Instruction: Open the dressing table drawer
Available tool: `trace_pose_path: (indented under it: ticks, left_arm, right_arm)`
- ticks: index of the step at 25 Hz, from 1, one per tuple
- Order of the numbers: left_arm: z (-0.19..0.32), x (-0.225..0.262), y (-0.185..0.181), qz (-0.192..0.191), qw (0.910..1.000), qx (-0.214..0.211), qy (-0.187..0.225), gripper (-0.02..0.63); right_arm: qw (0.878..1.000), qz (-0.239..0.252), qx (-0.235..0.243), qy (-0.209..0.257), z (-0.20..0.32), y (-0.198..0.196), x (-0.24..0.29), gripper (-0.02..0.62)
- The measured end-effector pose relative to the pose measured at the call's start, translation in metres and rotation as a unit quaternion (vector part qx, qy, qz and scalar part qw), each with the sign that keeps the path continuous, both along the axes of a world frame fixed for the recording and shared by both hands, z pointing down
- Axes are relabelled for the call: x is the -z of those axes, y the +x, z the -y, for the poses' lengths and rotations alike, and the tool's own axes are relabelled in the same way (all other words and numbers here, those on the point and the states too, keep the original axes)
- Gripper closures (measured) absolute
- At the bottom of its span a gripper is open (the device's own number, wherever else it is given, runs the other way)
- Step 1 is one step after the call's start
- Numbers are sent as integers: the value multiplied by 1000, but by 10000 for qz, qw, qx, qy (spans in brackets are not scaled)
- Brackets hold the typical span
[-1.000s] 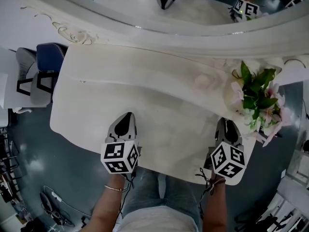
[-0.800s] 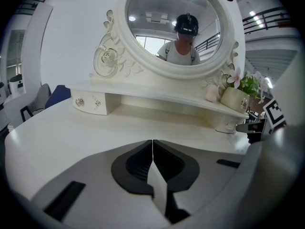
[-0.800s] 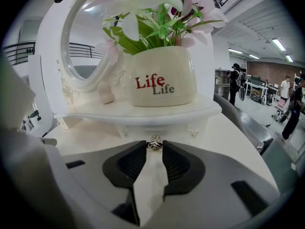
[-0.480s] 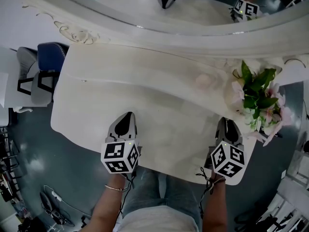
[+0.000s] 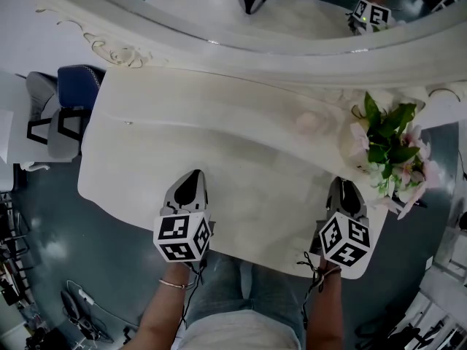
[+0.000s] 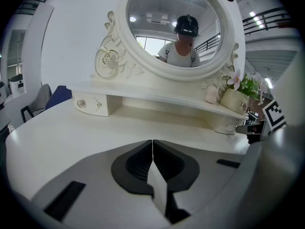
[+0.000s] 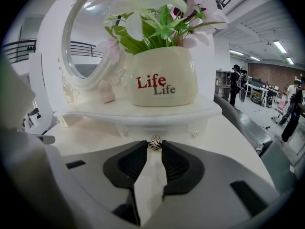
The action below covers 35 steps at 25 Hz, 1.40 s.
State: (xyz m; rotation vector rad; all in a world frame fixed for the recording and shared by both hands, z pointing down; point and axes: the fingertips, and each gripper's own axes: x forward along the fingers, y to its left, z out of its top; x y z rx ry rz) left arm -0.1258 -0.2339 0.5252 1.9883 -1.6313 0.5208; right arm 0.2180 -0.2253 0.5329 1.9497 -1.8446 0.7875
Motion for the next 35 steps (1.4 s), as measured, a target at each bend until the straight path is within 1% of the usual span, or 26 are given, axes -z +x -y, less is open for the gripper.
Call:
trace_pose_path:
  ticks: [6,10,35]
  left_arm:
    - [1,2,-3,12,10000,5,18,586]
    - [2,3,-8,0,10000,81,20,586]
    - [0,3,-6,6,10000,-45,19,586]
  right_arm:
    - [10000,2,-16,21,-1,0,0,494]
    - [10000,-16,-32,15,-1,0,1,495]
    - [10000,-7,-73,10,-10,-2,0,495]
